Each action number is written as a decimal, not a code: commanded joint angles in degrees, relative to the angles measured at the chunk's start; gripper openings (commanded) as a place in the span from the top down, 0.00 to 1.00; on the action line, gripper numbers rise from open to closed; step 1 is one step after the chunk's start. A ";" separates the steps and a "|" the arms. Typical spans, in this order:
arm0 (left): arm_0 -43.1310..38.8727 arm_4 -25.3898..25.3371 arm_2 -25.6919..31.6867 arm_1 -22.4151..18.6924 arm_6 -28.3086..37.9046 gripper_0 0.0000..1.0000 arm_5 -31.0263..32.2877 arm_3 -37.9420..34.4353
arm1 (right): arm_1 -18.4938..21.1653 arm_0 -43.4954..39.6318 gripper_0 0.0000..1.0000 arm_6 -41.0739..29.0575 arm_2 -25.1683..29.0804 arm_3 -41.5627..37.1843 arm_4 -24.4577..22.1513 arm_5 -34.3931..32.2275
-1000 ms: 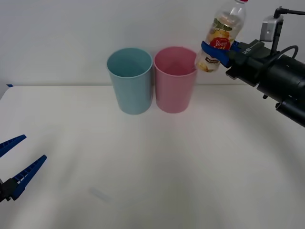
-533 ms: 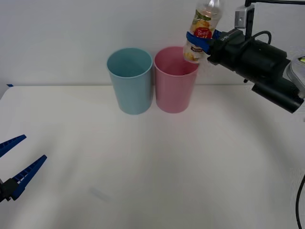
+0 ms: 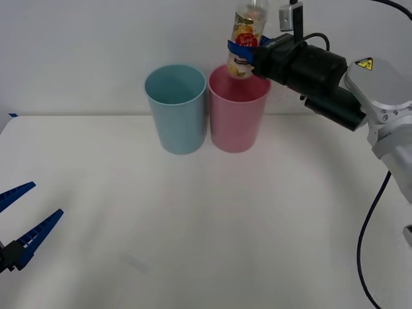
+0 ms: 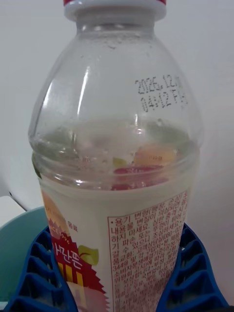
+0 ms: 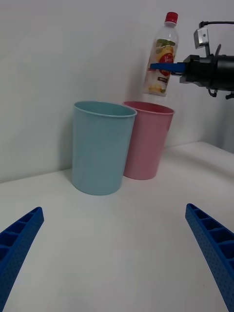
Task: Grasp the object on the table and drop it into the matching bin: aluminum can to the light blue bin, PET bottle to the pink bin.
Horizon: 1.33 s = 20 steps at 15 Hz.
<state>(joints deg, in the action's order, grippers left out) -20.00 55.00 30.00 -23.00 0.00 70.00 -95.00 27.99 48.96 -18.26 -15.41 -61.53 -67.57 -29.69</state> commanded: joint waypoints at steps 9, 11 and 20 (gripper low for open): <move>0.00 0.00 0.00 0.00 0.00 0.00 0.00 0.00 | -0.31 0.61 0.00 2.88 -0.14 0.88 -0.02 0.16; 0.00 0.00 0.00 0.00 0.00 0.00 0.00 0.00 | 0.31 0.52 0.00 3.58 -0.14 0.88 -0.02 -0.46; 0.00 0.00 0.00 0.00 0.00 0.00 0.00 0.00 | 4.79 -4.05 0.00 3.76 -0.14 -4.65 2.09 -2.57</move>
<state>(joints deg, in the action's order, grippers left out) -20.00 55.00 30.00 -23.00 0.00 70.00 -95.00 32.11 45.88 -14.37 -15.56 -64.94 -65.75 -32.33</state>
